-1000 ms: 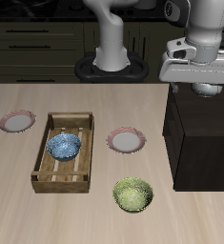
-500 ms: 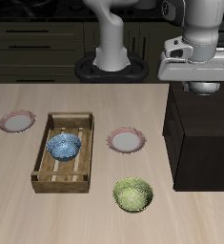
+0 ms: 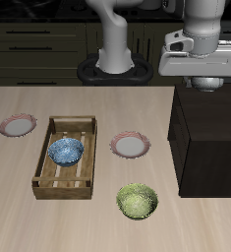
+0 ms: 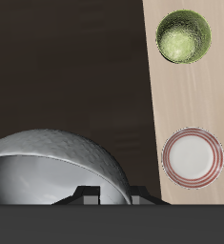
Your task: Place the white bowl onto the plate that is in the table center
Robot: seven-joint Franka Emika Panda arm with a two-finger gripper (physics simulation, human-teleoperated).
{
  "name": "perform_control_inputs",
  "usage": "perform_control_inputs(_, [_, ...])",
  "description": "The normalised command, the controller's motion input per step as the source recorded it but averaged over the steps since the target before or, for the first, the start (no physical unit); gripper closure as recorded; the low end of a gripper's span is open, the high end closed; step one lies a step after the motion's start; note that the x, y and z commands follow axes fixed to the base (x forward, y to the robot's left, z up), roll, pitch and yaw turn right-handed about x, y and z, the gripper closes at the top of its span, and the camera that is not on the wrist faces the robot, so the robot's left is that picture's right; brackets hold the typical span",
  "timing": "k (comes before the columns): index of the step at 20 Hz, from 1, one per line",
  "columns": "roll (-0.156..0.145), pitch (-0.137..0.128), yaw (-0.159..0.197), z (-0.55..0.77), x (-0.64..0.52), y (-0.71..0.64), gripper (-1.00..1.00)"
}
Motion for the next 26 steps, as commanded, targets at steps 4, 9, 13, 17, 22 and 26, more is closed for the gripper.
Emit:
perform_control_inputs(4, [0.046, -0.057, -0.015, 0.26, -0.31, -0.15, 1.0])
perform_control_inputs(9, [0.044, -0.066, 0.042, 0.18, -0.34, -0.2, 1.0])
perform_control_inputs(13, [-0.016, -0.054, 0.045, 0.11, -0.17, -0.52, 1.0])
perform_control_inputs(17, [-0.032, -0.022, 0.009, 0.05, 0.04, -0.37, 1.0])
perform_control_inputs(22, [-0.057, -0.021, -0.002, 0.06, 0.13, -0.6, 1.0])
perform_control_inputs(26, [-0.038, 0.005, -0.005, -0.09, -0.03, -0.54, 1.0])
